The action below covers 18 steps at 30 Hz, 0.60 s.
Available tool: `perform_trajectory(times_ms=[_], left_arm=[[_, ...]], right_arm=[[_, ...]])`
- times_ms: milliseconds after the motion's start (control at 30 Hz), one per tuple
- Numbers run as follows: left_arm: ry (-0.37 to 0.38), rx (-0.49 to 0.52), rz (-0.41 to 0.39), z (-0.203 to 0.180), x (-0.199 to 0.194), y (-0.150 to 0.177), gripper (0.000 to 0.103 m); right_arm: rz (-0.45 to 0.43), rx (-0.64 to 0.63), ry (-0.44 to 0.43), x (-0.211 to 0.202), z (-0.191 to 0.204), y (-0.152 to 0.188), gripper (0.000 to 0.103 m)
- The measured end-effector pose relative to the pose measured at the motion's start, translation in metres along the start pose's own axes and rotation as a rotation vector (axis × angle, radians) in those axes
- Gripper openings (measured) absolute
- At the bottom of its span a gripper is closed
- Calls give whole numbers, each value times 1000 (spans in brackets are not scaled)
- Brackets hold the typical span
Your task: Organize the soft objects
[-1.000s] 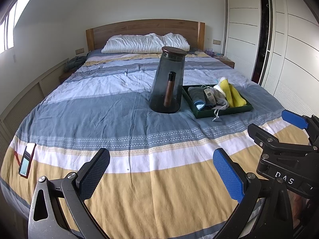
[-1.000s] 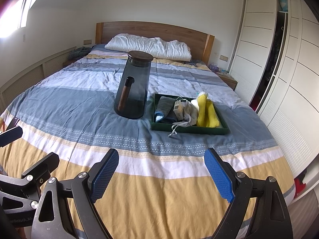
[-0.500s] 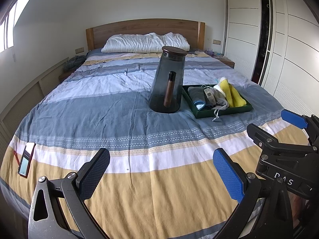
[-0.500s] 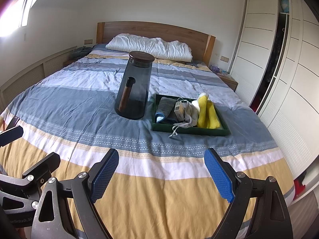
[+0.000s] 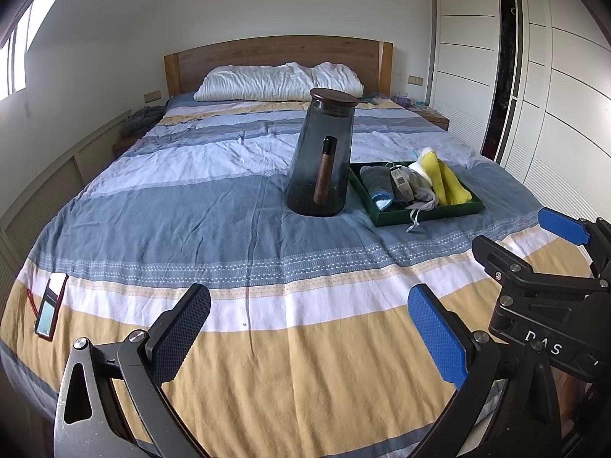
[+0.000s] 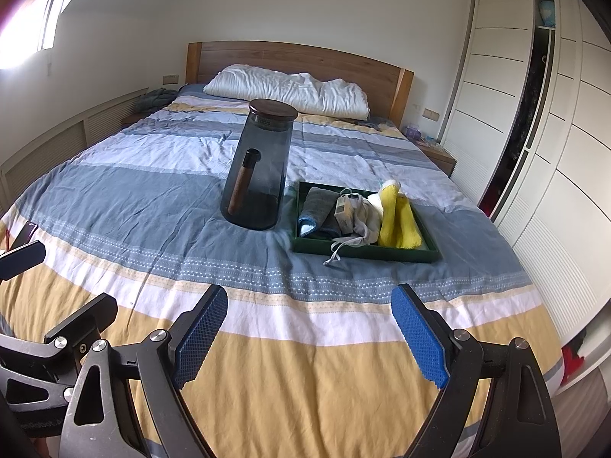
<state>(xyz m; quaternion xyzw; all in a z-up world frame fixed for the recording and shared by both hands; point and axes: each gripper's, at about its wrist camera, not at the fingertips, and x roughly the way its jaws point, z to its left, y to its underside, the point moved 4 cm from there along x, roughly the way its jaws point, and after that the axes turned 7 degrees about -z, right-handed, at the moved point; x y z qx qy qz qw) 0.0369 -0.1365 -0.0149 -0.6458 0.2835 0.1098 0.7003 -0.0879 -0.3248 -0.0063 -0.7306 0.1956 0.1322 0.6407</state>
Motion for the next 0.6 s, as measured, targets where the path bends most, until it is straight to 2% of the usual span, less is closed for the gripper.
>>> perform_trajectory(times_ms=[600], left_arm=[[6, -3, 8, 2, 1, 0, 102]], right_arm=[[1, -1, 1, 0, 0, 0, 89]])
